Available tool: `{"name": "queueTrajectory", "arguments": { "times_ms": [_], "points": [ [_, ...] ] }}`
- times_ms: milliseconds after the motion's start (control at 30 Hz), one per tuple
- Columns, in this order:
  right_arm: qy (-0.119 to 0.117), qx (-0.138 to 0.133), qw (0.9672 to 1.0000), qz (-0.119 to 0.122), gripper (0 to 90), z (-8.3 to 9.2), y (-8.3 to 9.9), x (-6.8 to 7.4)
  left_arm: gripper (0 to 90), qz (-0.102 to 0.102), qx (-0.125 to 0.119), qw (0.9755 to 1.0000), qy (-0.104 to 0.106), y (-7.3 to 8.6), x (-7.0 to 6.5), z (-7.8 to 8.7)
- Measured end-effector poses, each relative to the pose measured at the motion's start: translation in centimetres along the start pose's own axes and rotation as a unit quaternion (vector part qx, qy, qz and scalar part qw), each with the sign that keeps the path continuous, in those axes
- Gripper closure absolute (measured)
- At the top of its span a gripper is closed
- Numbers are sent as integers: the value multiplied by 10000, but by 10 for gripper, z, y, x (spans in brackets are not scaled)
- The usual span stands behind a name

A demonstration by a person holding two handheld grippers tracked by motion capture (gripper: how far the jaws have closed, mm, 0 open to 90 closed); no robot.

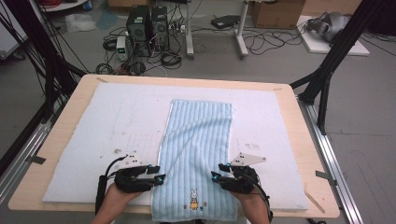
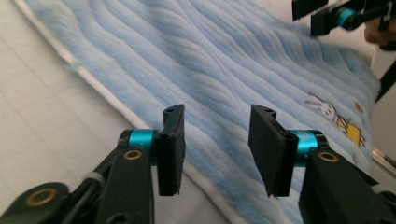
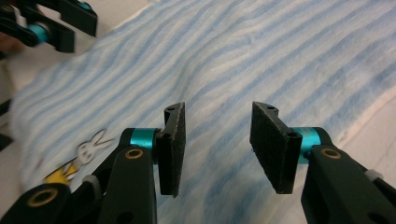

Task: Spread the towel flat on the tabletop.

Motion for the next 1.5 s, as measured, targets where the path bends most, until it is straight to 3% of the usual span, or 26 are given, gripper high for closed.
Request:
{"name": "queueTrajectory", "arguments": {
  "times_ms": [33, 233, 467, 667, 700, 800, 933, 1067, 1233, 1300, 1400, 1500],
  "points": [
    [176, -19, 9998, 14, 529, -6, -2, -2, 521, -29, -33, 10000, -41, -1, 2, 1],
    [389, 62, 9992, -76, 519, -19, -5, -16, 467, 110, -250, 9992, -276, -10, 21, 9],
    [516, 165, 9985, -57, 521, -28, -9, -29, 389, 254, -333, 9978, -519, -19, 40, 5],
    [578, 170, 9982, -29, 520, -28, -12, -33, 323, 319, -410, 9970, -571, -28, 49, -4],
    [579, 257, 9980, 27, 615, -31, -11, -34, 324, 362, -446, 9966, -592, -29, 51, -6],
    [654, 300, 9972, 187, 677, -31, -11, -33, 324, 324, -427, 9964, -653, -34, 56, -9],
    [511, 514, 9967, 358, 828, -28, -13, -35, 328, 293, -475, 9958, -724, -44, 65, -12],
    [295, 714, 9958, 498, 866, -20, -12, -37, 345, 271, -553, 9941, -891, -57, 78, -16],
    [10, 923, 9939, 602, 880, -10, -8, -42, 361, 330, -616, 9932, -936, -77, 95, -27],
    [-93, 981, 9933, 596, 888, -4, -5, -46, 362, 308, -630, 9917, -1075, -84, 102, -33],
    [-194, 715, 9959, 513, 828, 2, -4, -54, 380, 399, -538, 9905, -1202, -92, 116, -46],
    [-100, 368, 9988, 320, 777, 6, -11, -65, 397, 527, -535, 9893, -1249, -101, 129, -61]
  ]
}}
Point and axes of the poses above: each handheld gripper's, and its own axes: z roughly backward along the jaws, y roughly out of its underside, x roughly to its left, the point moved 2 cm from there along -z, roughly forward along the jaws, and after that the axes turned 6 degrees about y, right-handed, at the moved point
